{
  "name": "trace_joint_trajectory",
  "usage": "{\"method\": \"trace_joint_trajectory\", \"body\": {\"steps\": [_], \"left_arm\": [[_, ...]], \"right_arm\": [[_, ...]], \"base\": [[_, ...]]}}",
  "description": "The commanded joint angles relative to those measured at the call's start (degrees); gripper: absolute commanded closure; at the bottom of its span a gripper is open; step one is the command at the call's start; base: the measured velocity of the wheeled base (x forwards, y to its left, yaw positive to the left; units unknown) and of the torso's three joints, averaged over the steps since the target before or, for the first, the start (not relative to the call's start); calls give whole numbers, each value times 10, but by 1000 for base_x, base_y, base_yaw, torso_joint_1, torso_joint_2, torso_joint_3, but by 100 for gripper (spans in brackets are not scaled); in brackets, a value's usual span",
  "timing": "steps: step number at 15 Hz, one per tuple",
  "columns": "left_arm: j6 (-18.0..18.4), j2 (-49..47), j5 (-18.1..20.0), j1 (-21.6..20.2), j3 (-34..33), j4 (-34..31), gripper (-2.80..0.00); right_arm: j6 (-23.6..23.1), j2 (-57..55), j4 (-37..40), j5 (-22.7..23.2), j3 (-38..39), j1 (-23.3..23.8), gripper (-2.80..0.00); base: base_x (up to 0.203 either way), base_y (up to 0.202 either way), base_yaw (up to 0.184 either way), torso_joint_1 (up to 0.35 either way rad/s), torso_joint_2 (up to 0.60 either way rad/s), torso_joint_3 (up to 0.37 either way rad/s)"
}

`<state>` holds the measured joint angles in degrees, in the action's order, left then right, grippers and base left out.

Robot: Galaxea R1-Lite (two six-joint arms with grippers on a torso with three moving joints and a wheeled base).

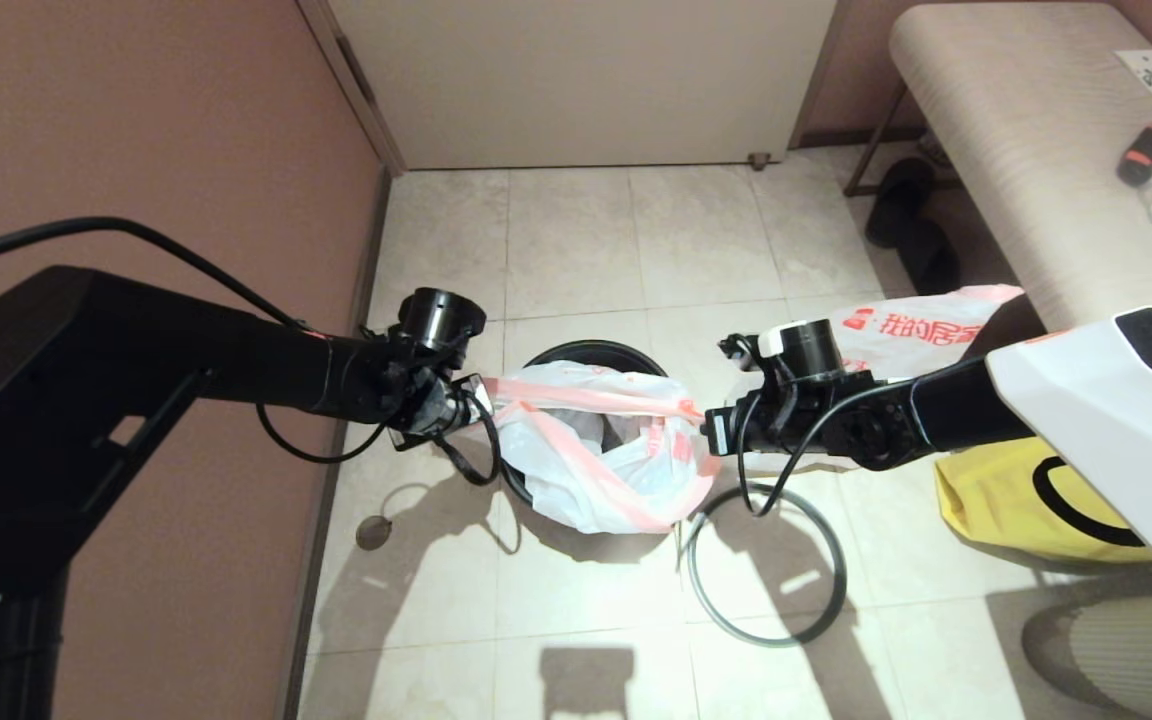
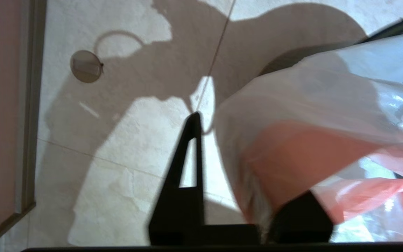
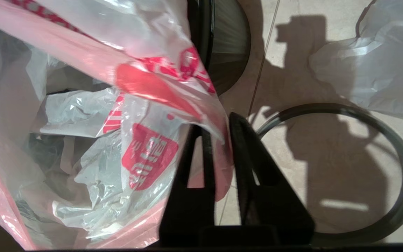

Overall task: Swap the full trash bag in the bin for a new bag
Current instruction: Put the new garbage bag on the trash can

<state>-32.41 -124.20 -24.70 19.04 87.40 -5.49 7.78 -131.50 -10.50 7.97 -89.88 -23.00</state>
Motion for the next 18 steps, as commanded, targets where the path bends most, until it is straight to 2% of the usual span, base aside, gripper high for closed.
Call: {"method": "trace_joint_trajectory", "body": {"steps": [1,2,4,5,7,9,10,11,12,13,15,18], "left_arm": [[-2,-29,-18,-12,20,0,-280],[-3,-32,-34,-16,25,0,-280],[-3,9,-34,-13,21,-6,-280],[-3,37,-32,-5,22,-23,-280],[-17,73,-30,11,43,-122,-280],[-68,89,0,13,96,-206,-280],[-85,88,26,8,115,-232,-280],[-95,88,52,7,122,-248,-280],[-105,91,71,17,125,-268,-280],[-114,91,82,29,127,-290,0],[-136,83,86,43,128,-312,0],[-138,73,86,56,137,-312,0]], "right_arm": [[0,6,-2,-1,1,-3,-280],[0,14,-1,-1,3,-3,-280],[2,66,18,-1,13,-5,-280],[2,95,70,-1,11,-9,-280],[17,119,236,-4,-32,-24,-280],[63,125,364,-6,-112,-39,-280],[84,127,398,-7,-129,-45,-280],[87,128,405,-8,-130,-46,-280],[87,129,419,-11,-131,-46,0],[86,128,431,-22,-136,-46,0],[87,114,443,-46,-154,-46,0],[86,111,449,-51,-164,-43,0]], "base": [[0,0,0,0,0,0],[0,0,0,0,0,0],[0,0,0,0,0,0],[0,0,0,0,0,0],[0,0,0,0,0,0],[0,0,0,0,0,0],[0,0,0,0,0,0],[0,0,0,0,0,0],[0,0,0,0,0,0],[0,0,0,0,0,0],[0,0,0,0,0,0],[0,0,0,0,0,0]]}}
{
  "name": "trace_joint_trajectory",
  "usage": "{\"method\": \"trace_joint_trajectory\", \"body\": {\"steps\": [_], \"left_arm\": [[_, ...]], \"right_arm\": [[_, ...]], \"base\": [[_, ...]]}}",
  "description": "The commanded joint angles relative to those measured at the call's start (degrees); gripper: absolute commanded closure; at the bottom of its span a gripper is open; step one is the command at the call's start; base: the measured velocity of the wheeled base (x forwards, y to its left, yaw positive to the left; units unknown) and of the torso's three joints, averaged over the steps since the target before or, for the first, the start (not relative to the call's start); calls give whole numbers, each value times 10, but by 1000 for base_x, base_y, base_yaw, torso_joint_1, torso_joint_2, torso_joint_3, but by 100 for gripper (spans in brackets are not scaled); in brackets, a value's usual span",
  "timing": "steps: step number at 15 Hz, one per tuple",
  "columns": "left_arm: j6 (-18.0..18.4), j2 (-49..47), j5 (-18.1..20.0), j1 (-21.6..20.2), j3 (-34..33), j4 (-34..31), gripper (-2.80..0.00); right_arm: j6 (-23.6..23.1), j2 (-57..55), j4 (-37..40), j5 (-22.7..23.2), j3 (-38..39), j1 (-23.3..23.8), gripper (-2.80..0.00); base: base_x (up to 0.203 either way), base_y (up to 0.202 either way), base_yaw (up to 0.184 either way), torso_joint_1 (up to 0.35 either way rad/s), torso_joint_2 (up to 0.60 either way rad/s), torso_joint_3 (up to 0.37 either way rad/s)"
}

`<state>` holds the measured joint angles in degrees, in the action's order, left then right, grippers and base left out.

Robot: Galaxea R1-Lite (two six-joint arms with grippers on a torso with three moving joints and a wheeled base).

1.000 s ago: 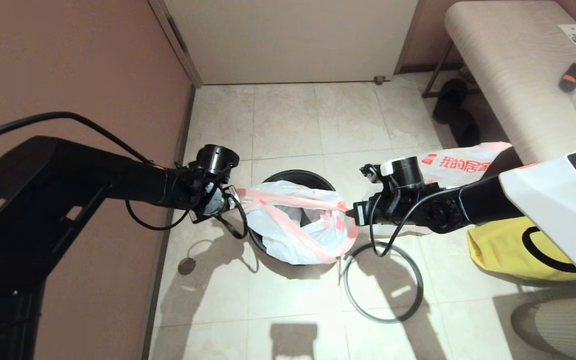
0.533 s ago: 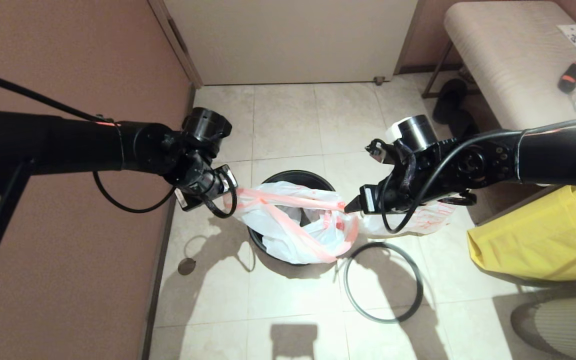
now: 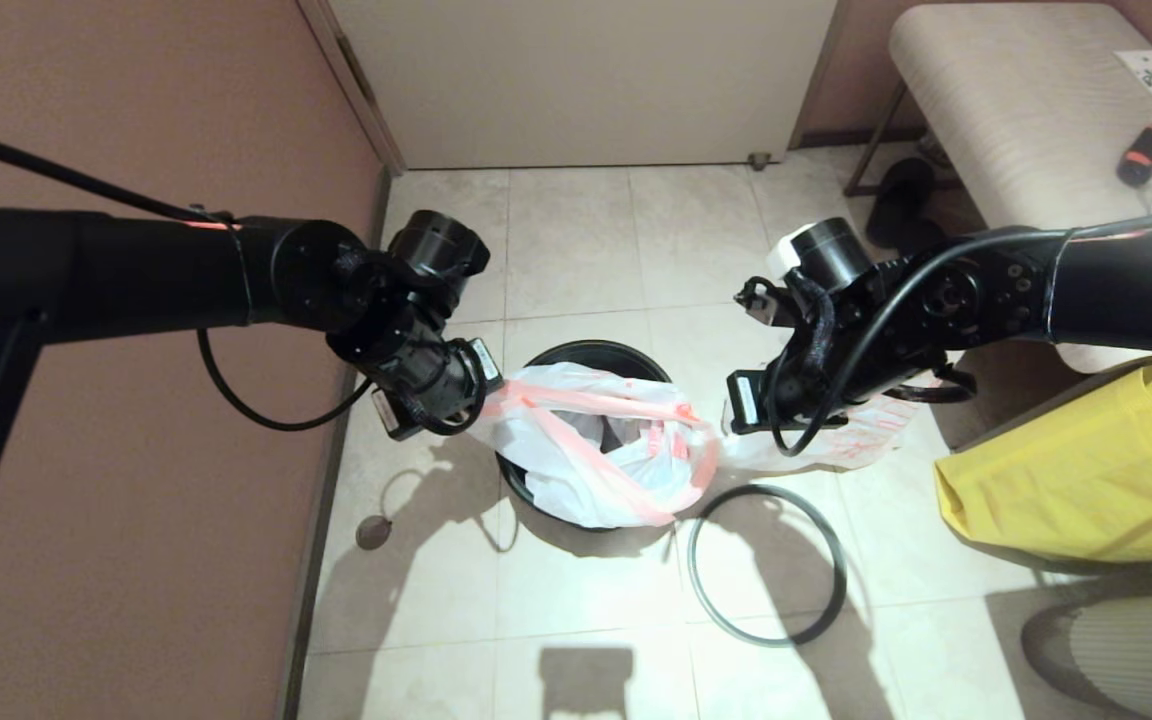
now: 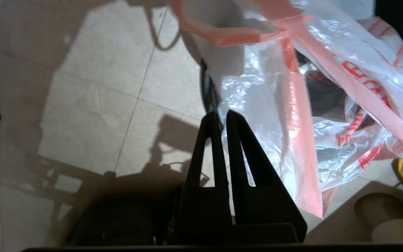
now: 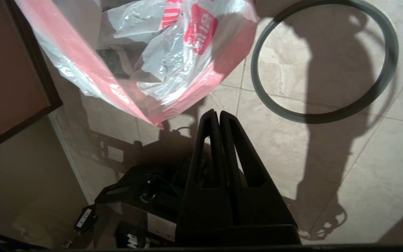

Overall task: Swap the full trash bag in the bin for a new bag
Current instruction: Put the new garbage bag on the trash can

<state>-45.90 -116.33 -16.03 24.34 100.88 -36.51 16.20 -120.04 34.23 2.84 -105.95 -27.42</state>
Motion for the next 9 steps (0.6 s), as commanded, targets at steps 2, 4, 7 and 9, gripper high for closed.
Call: {"method": "trace_joint_trajectory", "body": {"steps": [2,4,7,9], "left_arm": [[-1,-22,-2,4,31,0,0],[3,-31,8,5,63,0,0],[14,-62,25,0,91,-1,0],[16,-60,26,0,93,-1,0]], "right_arm": [[-2,-10,2,1,-7,1,0],[-2,-10,3,1,-6,1,0],[-2,8,3,0,-3,-1,0],[-3,16,-1,-6,-12,10,0]], "base": [[0,0,0,0,0,0],[0,0,0,0,0,0],[0,0,0,0,0,0],[0,0,0,0,0,0]]}}
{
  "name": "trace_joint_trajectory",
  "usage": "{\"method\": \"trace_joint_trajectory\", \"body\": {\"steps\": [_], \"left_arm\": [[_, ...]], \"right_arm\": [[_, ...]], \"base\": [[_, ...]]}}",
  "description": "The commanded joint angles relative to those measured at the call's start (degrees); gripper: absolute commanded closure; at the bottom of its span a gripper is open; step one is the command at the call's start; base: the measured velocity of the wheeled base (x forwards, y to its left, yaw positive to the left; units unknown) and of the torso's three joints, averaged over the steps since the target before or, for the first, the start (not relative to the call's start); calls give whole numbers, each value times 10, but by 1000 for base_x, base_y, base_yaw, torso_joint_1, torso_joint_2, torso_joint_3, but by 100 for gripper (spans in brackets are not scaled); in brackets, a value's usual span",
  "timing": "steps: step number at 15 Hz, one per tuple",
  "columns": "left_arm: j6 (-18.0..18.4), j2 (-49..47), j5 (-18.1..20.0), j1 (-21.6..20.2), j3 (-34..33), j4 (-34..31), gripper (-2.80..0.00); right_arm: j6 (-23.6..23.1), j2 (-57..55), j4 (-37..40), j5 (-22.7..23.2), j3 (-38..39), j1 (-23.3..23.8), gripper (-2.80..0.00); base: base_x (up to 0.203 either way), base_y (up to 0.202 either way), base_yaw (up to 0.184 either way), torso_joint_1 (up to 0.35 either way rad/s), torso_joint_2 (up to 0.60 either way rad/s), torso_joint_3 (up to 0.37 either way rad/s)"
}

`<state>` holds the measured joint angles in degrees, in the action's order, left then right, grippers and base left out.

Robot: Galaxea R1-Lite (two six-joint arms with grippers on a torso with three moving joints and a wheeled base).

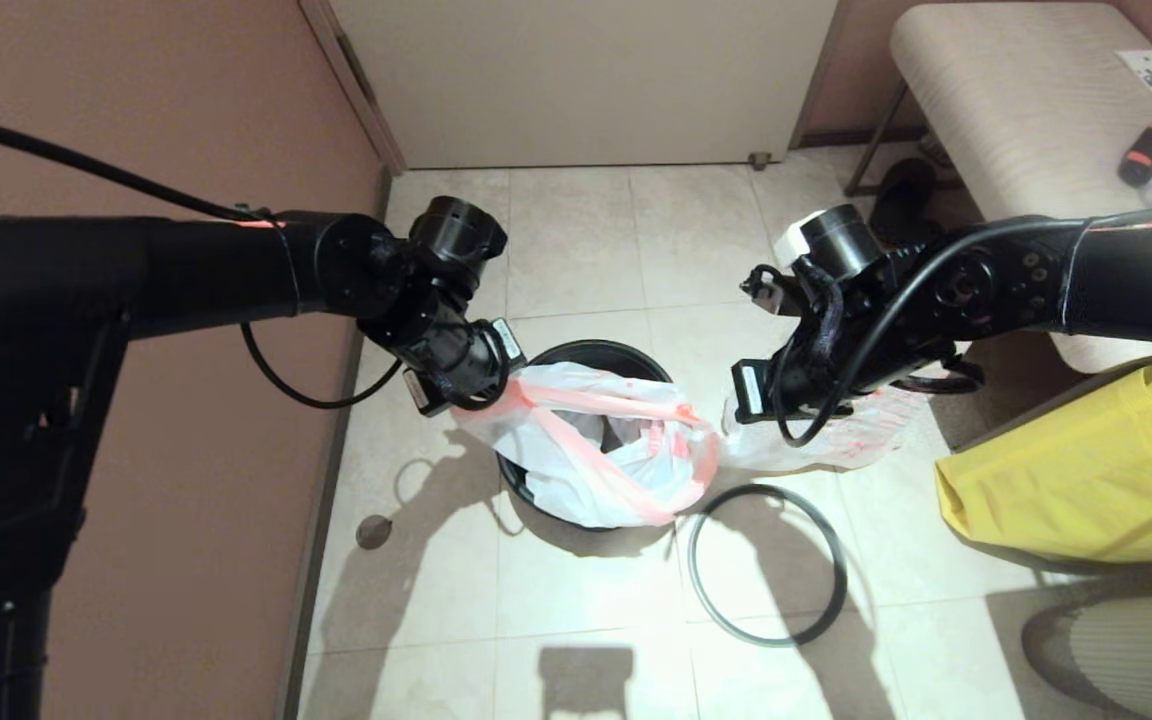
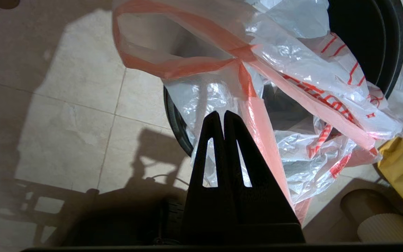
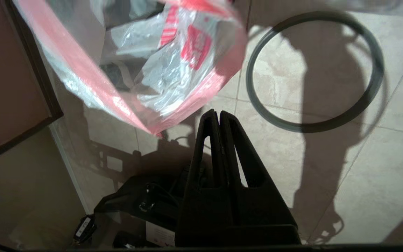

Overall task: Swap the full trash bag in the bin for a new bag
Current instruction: Put the new garbage bag on the trash can

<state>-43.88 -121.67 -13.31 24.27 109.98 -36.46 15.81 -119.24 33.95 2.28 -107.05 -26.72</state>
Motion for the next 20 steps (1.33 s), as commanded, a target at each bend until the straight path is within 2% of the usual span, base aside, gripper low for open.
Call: {"method": "trace_joint_trajectory", "body": {"steps": [1,2,5,8,11,14,16,17,18,20], "left_arm": [[17,-10,1,-10,3,-2,0],[47,-12,10,-12,-7,-3,0],[22,18,16,-9,-60,2,0],[23,-1,23,-10,-71,13,0],[39,-29,22,-1,-39,30,0],[37,-30,21,-3,-35,39,0],[27,-31,22,-2,-43,76,0],[20,-30,24,-1,-45,85,-227],[17,-31,26,2,-45,96,-280],[18,-49,23,4,-42,106,-280]], "right_arm": [[1,3,3,-2,-17,15,0],[5,10,14,-9,-14,24,0],[53,76,46,-24,103,43,0],[84,100,30,-17,189,56,0],[88,102,28,-15,193,25,0],[94,96,27,-17,193,18,0],[94,97,27,-17,193,16,0],[94,98,27,-17,192,16,0],[94,101,27,-17,192,17,0],[94,103,26,-17,190,16,0]], "base": [[0,0,0,0,0,0],[0,0,0,0,0,0],[0,0,0,0,0,0],[0,0,0,0,0,0],[0,0,0,0,0,0],[0,0,0,0,0,0],[0,0,0,0,0,0],[0,0,0,0,0,0],[0,0,0,0,0,0],[0,0,0,0,0,0]]}}
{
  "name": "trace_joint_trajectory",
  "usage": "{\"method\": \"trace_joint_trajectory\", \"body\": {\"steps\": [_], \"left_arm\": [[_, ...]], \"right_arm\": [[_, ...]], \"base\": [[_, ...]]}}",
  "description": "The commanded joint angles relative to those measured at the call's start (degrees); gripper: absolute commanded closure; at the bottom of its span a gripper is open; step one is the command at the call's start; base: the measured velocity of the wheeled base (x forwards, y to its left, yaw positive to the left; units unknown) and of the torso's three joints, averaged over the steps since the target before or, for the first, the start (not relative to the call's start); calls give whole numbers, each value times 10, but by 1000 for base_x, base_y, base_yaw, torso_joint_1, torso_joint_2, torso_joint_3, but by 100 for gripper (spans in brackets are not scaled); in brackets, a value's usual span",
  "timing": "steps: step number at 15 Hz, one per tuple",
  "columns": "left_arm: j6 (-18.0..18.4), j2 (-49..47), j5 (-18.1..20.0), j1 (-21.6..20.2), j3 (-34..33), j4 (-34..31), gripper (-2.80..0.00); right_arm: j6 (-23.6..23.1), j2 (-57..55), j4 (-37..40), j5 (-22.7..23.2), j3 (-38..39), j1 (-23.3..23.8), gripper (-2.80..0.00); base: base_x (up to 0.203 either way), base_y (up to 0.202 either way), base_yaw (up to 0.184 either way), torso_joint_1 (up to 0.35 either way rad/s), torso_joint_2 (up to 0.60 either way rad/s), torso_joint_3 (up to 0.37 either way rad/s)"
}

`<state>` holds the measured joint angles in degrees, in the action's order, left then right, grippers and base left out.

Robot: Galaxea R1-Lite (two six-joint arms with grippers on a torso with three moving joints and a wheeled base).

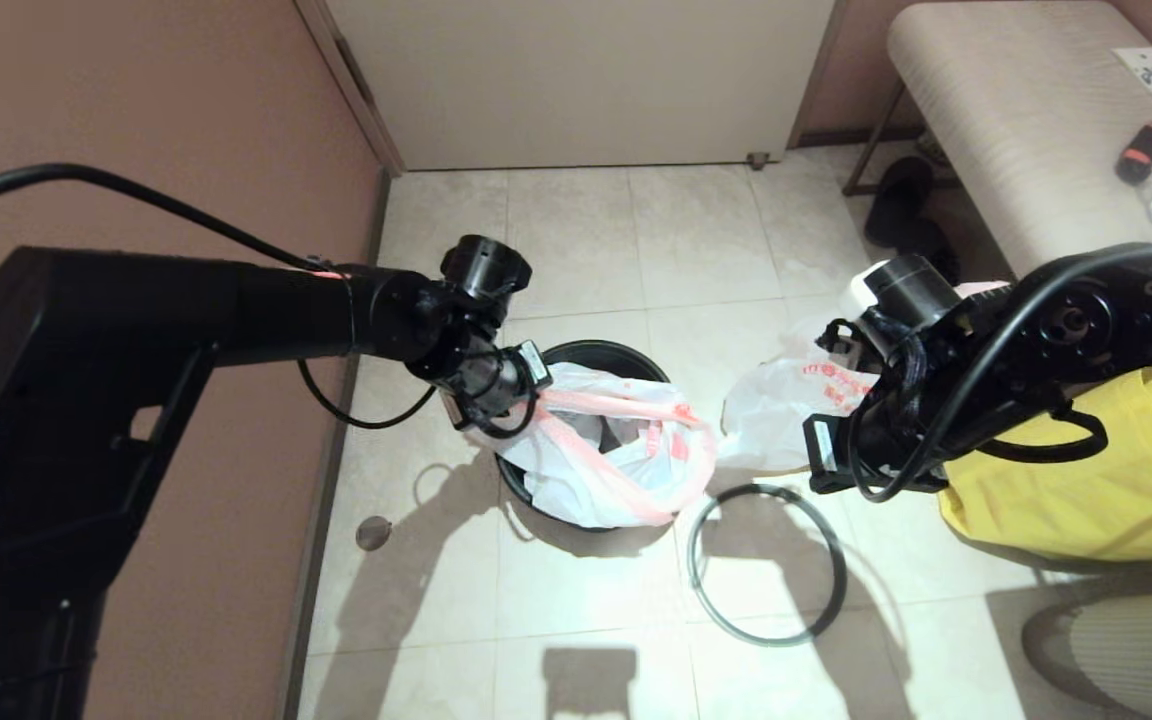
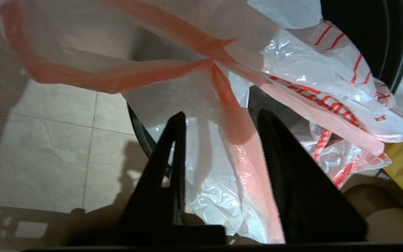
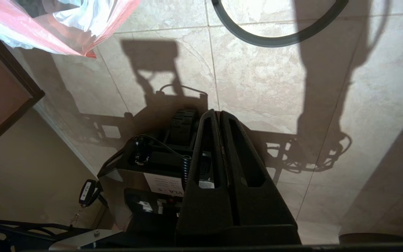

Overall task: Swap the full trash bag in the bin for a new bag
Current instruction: Put the new garbage bag on the trash can

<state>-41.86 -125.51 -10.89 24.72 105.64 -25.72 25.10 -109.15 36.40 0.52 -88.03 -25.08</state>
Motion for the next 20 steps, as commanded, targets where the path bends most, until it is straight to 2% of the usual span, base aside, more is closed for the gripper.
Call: {"method": "trace_joint_trajectory", "body": {"steps": [1,6,8,14,15,18,20], "left_arm": [[-2,-17,-2,0,2,0,-280],[-1,-40,-6,-1,4,2,-280],[-2,-44,-22,-3,8,17,-280],[1,-76,-25,-13,12,19,-280],[2,-74,-30,-14,12,19,0],[2,-62,-48,-14,10,12,0],[15,-57,-51,-13,6,-20,0]], "right_arm": [[1,1,1,0,-1,-1,0],[2,0,1,0,-1,-1,0],[2,1,2,0,0,-1,0],[2,0,1,1,0,-2,0],[2,0,1,1,0,-2,0],[2,-5,1,2,0,-4,0],[2,-11,2,2,1,-9,0]], "base": [[0,0,0,0,0,0],[0,0,0,0,0,0],[0,0,0,0,0,0],[0,0,0,0,0,0],[0,0,0,0,0,0],[0,0,0,0,0,0],[0,0,0,0,0,0]]}}
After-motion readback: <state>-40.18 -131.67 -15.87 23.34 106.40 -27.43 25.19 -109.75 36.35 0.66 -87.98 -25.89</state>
